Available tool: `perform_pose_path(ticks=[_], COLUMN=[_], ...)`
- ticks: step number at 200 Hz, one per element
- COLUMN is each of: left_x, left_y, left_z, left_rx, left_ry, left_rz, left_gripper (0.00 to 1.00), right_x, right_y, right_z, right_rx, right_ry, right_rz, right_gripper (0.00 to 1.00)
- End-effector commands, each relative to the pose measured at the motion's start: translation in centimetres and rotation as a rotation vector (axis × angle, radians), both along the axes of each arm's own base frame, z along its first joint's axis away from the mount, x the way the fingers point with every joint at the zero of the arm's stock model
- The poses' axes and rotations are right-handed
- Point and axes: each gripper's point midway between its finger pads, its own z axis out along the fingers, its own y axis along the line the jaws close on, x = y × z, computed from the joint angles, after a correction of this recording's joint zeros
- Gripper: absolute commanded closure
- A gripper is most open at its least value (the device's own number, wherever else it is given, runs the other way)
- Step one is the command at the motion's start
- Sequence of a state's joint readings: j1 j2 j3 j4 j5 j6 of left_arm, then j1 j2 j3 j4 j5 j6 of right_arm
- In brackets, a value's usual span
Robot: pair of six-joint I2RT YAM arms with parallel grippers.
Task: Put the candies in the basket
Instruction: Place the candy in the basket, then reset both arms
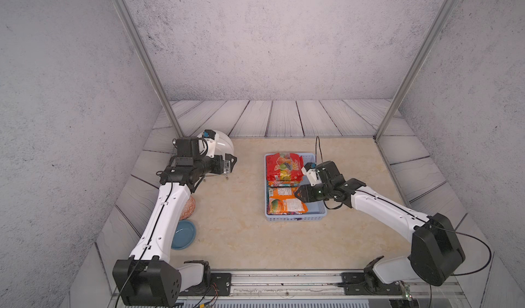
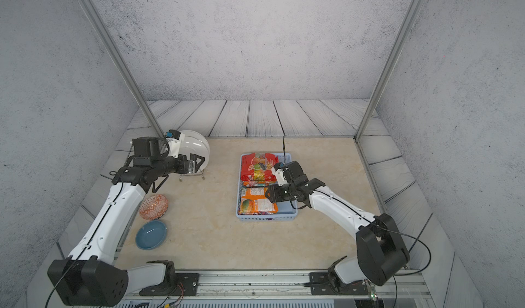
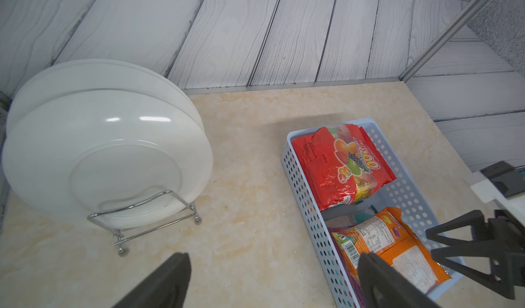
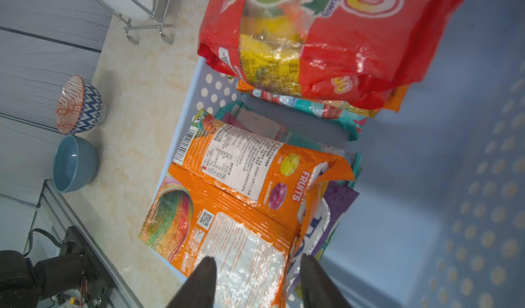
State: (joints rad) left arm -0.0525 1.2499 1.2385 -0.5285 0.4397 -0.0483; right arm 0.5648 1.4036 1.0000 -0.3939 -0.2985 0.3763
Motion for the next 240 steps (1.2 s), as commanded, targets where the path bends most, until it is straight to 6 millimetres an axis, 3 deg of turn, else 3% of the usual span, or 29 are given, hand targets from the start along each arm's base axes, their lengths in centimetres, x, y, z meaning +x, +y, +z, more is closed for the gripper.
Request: perform_pose_path(ticks=[1,17,43,47,51,73,108,151,170,201,240], left_x=[0.0,0.3,1.0,1.1,1.2,1.9,2.4,4.0,4.1,4.4,4.8], left_y=[1.3,2.3,4.0,4.3,4.5,5.0,4.1,6.9,6.8,6.8,5.6], left_z=[0.4,0.2,-0.7,-0.8,-0.9,-2.1,-4.6,-7.3,-8.6,-11.3,-13.2], left_rx=[0.067,0.114,0.172,0.18,0.188,0.23,0.252,0.311,0.296,0.296,0.27], left_ry=[-0.029,-0.034,-0.026,-0.027,-0.032,-0.063,-0.091,-0.167,-0.196,-0.207,-0.26], left_rz=[0.039,0.087,0.178,0.194,0.203,0.212,0.135,0.301,0.307,0.309,0.244], left_gripper=[0.02,0.02,0.02,0.02,0.02,0.02,0.02,0.02,0.02,0.02,0.02], right_x=[0.5,1.1,2.3,2.5,2.5,3.2,3.7,5.3,5.9,7.3,9.1], right_y=[-1.8,-3.0,-5.1,-5.4,-5.6,-7.3,-9.1,-10.1,-10.8,-14.3,-17.9], right_z=[3.8,5.2,7.4,7.8,8.2,9.9,11.3,10.6,10.0,9.3,8.6], right_rx=[-0.082,-0.138,-0.201,-0.205,-0.207,-0.238,-0.308,-0.41,-0.446,-0.442,-0.472], right_ry=[-0.134,-0.22,-0.368,-0.393,-0.416,-0.574,-0.73,-0.822,-0.844,-0.819,-0.825], right_rz=[-0.015,-0.026,-0.1,-0.108,-0.115,-0.176,-0.219,-0.241,-0.25,-0.406,-0.552], right_gripper=[0.39,0.32,0.11,0.03,0.01,0.01,0.01,0.01,0.01,0.01,0.01])
